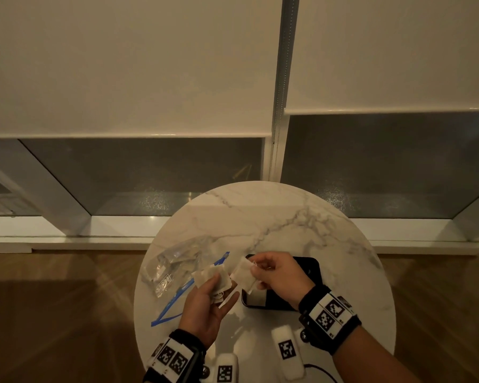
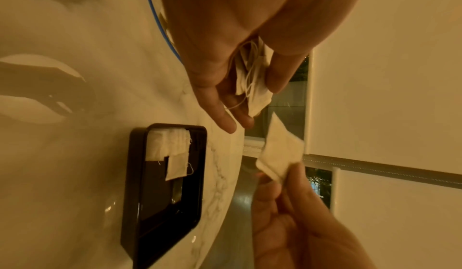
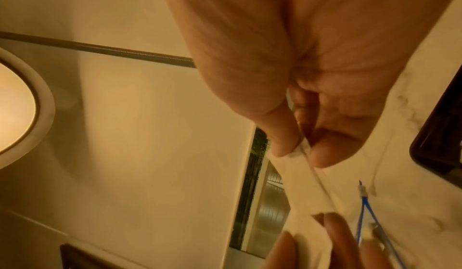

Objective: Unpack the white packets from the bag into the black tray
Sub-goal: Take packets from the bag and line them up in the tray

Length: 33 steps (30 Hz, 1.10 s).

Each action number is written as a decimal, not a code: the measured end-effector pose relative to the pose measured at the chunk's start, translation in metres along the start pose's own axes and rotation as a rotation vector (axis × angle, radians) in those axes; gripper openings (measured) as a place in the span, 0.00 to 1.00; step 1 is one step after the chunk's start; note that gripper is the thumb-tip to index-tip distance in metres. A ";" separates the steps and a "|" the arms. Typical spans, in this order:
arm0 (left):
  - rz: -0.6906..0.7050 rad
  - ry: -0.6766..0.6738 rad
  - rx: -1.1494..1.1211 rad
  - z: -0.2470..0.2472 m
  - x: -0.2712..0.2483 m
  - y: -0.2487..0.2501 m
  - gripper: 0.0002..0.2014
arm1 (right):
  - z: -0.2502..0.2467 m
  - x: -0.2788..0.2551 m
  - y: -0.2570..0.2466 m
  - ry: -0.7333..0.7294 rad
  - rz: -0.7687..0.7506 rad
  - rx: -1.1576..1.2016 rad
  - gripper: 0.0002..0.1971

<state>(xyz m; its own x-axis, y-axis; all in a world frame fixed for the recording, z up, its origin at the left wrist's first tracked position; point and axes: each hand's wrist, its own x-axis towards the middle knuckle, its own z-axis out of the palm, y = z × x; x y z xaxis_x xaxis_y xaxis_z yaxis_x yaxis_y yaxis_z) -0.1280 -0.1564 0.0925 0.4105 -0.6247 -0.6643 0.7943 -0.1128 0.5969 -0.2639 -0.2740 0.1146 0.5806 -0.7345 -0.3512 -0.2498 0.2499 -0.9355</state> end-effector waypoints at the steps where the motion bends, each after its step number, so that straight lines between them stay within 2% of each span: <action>1: -0.004 0.015 0.005 -0.003 0.003 0.000 0.14 | -0.005 0.003 0.002 0.019 0.008 0.016 0.05; 4: -0.016 0.044 0.009 -0.011 0.012 0.000 0.15 | -0.024 0.016 0.012 0.095 0.050 -0.016 0.03; 7: -0.012 0.040 0.033 -0.013 0.015 0.001 0.14 | -0.043 0.035 0.028 0.154 0.168 -0.241 0.05; 10: -0.006 0.039 0.068 -0.013 0.018 0.001 0.12 | -0.056 0.056 0.048 0.098 0.256 -0.508 0.08; 18: -0.012 0.080 0.173 -0.028 0.033 -0.002 0.15 | -0.066 0.108 0.102 0.005 0.375 -0.735 0.07; 22: 0.018 0.078 0.217 -0.035 0.034 0.002 0.14 | -0.064 0.116 0.110 -0.017 0.366 -0.807 0.06; 26: 0.036 0.072 0.250 -0.037 0.033 0.004 0.13 | -0.064 0.123 0.120 0.013 0.404 -0.864 0.13; 33: -0.007 0.068 0.256 -0.037 0.039 -0.003 0.11 | -0.058 0.134 0.134 0.243 0.467 -0.681 0.16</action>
<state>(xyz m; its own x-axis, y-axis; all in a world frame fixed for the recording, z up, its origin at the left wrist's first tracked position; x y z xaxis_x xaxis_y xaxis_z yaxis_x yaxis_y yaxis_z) -0.0984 -0.1520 0.0484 0.4410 -0.5711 -0.6923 0.6620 -0.3139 0.6806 -0.2645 -0.3756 -0.0558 0.1403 -0.7849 -0.6035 -0.8772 0.1842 -0.4435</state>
